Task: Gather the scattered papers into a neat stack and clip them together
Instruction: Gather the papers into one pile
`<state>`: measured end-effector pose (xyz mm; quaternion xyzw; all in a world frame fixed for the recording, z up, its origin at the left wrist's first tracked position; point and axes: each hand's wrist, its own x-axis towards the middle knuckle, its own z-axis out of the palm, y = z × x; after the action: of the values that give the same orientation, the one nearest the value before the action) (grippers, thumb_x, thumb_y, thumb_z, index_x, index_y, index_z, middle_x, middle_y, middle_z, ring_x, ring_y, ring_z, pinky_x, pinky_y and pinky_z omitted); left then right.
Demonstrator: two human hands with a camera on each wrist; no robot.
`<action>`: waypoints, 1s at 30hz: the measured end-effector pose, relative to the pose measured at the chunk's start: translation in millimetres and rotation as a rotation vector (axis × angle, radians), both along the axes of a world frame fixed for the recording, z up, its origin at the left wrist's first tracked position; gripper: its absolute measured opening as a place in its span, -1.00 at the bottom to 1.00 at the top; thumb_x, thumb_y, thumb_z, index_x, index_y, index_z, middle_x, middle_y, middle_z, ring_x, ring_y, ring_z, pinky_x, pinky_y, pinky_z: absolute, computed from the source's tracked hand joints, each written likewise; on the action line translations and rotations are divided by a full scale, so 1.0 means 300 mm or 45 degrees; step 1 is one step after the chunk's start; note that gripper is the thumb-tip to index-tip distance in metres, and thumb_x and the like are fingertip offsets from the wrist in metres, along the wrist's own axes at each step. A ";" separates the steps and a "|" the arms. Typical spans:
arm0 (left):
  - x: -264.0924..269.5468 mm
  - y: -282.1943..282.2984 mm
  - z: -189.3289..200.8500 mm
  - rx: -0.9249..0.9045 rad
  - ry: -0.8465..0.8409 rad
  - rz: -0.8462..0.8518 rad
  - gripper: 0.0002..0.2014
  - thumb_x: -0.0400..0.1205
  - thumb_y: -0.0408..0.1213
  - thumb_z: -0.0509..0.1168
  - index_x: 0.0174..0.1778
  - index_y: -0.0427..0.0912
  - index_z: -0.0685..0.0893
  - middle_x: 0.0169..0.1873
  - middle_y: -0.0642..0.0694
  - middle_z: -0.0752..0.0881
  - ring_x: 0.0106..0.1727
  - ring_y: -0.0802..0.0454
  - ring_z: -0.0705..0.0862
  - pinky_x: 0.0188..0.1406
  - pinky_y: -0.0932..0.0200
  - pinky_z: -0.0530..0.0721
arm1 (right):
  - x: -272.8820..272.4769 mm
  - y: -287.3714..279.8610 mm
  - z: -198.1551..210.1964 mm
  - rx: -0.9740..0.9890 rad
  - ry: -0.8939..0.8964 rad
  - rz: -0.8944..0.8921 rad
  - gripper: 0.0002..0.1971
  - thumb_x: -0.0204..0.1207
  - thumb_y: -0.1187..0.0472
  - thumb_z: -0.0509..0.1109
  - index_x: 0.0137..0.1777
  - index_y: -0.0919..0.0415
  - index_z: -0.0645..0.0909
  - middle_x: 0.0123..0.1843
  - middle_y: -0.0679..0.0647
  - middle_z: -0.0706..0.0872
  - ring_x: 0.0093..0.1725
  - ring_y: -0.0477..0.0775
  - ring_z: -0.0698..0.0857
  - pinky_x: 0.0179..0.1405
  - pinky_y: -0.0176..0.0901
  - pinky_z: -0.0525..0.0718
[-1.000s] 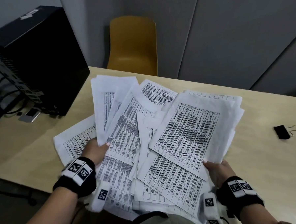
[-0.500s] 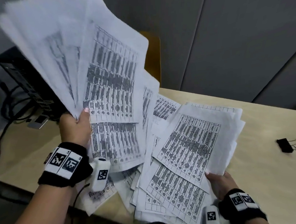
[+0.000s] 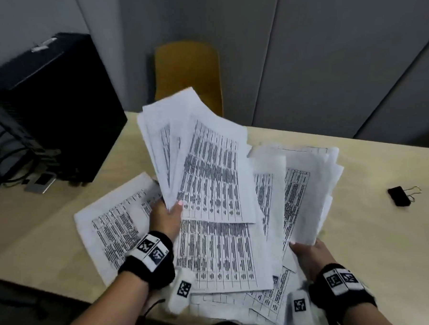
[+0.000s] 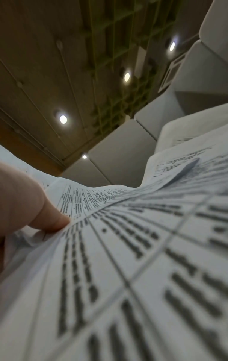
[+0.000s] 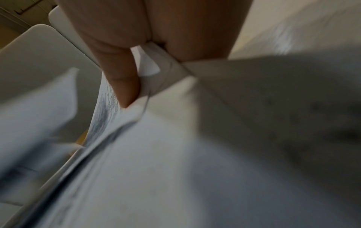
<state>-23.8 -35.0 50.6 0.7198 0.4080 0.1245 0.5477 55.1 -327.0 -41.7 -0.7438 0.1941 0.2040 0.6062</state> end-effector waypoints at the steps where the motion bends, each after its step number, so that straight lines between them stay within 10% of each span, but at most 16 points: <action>1: -0.001 -0.012 -0.033 -0.011 0.085 -0.055 -0.71 0.65 -0.29 0.21 0.27 -0.28 0.55 -0.04 -0.20 0.65 -0.02 -0.14 0.59 -0.01 0.14 0.54 | 0.004 0.002 -0.006 0.039 0.013 -0.031 -0.79 0.44 0.52 0.33 0.07 0.51 0.56 -0.48 0.18 0.72 -0.35 0.22 0.67 -0.18 0.01 0.61; 4: 0.007 -0.034 -0.100 0.060 0.289 -0.220 -0.69 0.62 -0.33 0.24 0.28 -0.32 0.56 0.11 -0.31 0.71 0.09 -0.22 0.66 0.15 0.05 0.61 | 0.011 0.004 0.004 0.215 0.072 -0.090 -0.82 0.51 0.32 0.33 0.07 0.39 0.56 -0.61 -0.01 0.73 -0.56 -0.02 0.72 -0.36 -0.20 0.68; 6: 0.012 -0.051 -0.116 0.055 0.344 -0.319 -0.66 0.60 -0.38 0.27 0.30 -0.35 0.55 0.18 -0.31 0.69 0.16 -0.23 0.66 0.15 0.13 0.56 | 0.014 0.002 0.012 0.318 0.120 -0.070 -0.62 0.46 0.08 0.41 0.18 0.31 0.55 -0.34 0.05 0.82 -0.32 -0.02 0.80 -0.15 -0.17 0.74; 9: 0.020 -0.076 -0.118 0.019 0.414 -0.468 -0.64 0.56 -0.34 0.35 0.26 -0.36 0.57 0.20 -0.27 0.69 0.17 -0.20 0.66 0.21 0.06 0.58 | 0.011 0.006 0.026 0.299 0.074 -0.029 -0.29 0.01 -0.08 0.60 0.15 0.27 0.58 0.01 0.26 0.77 0.04 0.29 0.73 0.27 0.30 0.59; 13: 0.039 -0.103 -0.098 0.018 0.428 -0.472 -0.59 0.64 -0.21 0.25 0.36 -0.35 0.49 0.21 -0.07 0.59 0.28 -0.19 0.59 0.19 0.17 0.49 | 0.006 0.012 0.009 0.362 0.000 -0.040 0.07 -0.52 -0.09 0.77 0.12 0.33 0.58 -0.10 0.18 0.79 -0.04 0.26 0.76 0.17 0.17 0.66; 17: 0.047 -0.127 -0.113 0.068 0.538 -0.639 -0.64 0.63 -0.23 0.26 0.29 -0.35 0.57 0.20 -0.24 0.69 0.19 -0.20 0.67 0.12 0.14 0.59 | -0.005 0.022 0.047 0.451 0.028 -0.043 -0.49 0.15 0.52 0.59 0.12 0.53 0.54 -0.20 0.30 0.74 -0.31 0.15 0.76 -0.36 -0.16 0.78; 23: 0.046 -0.063 -0.121 0.065 0.632 -0.736 -0.60 0.61 -0.18 0.29 0.32 -0.30 0.56 0.23 -0.24 0.68 0.18 -0.14 0.65 0.03 0.26 0.50 | 0.002 0.001 0.037 0.323 0.070 0.025 -0.33 0.06 0.39 0.68 0.19 0.58 0.55 -0.29 0.19 0.82 -0.34 0.17 0.79 -0.40 -0.15 0.78; 27: 0.053 -0.044 -0.117 0.067 0.668 -0.795 -0.63 0.61 -0.15 0.29 0.28 -0.27 0.59 0.20 -0.24 0.70 0.13 -0.13 0.65 0.02 0.26 0.47 | 0.017 0.001 0.058 0.542 0.127 -0.067 -0.52 0.42 0.50 0.40 0.33 0.60 0.41 -0.04 0.27 0.74 -0.40 -0.04 0.80 -0.45 -0.30 0.75; 30: 0.059 -0.026 -0.128 0.036 0.652 -0.834 -0.58 0.59 -0.12 0.31 0.34 -0.19 0.57 0.28 -0.16 0.67 0.21 -0.08 0.63 0.15 0.25 0.47 | 0.021 -0.001 0.061 0.480 0.158 -0.014 -0.42 0.30 0.43 0.53 0.33 0.51 0.46 -0.30 0.07 0.83 -0.38 -0.04 0.81 -0.53 -0.34 0.69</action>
<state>-6.1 -42.9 12.2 0.8268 0.2786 -0.2337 0.4292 61.5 -327.1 -23.3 -0.6020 0.1933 0.2789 0.7228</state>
